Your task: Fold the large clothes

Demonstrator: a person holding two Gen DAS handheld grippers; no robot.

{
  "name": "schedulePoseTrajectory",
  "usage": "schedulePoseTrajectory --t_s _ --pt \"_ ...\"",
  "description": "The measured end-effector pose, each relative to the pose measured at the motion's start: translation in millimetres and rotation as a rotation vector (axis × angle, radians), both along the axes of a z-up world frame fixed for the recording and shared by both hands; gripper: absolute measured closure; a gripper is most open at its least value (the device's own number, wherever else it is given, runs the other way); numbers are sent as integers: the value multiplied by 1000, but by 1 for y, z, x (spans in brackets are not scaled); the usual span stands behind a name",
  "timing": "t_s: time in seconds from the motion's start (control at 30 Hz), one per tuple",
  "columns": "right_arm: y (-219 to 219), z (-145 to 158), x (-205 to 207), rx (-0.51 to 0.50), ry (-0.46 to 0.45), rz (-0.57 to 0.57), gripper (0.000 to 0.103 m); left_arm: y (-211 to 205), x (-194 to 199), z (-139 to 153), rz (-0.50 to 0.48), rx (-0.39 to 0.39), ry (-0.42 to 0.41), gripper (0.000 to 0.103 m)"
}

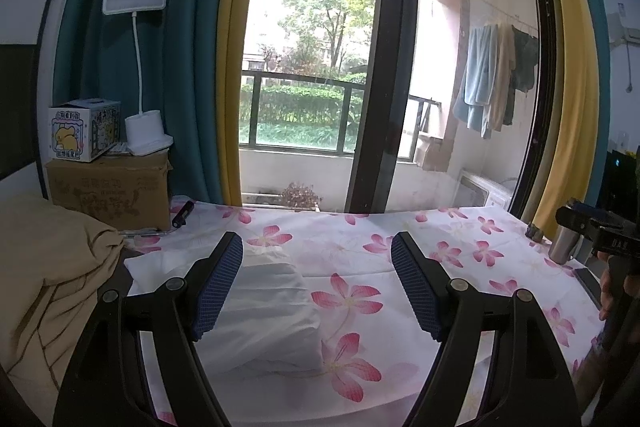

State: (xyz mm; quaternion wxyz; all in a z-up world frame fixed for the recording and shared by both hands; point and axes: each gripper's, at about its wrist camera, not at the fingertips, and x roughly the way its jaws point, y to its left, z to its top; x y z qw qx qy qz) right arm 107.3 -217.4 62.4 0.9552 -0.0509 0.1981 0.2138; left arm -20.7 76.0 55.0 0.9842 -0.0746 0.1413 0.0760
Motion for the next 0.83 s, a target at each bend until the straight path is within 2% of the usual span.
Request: schedulePoseTrajectory --t_s 0.83 --pt "-1 -1 -1 3 -2 -5 1 -1 -1 -1 -18 -5 15 23"
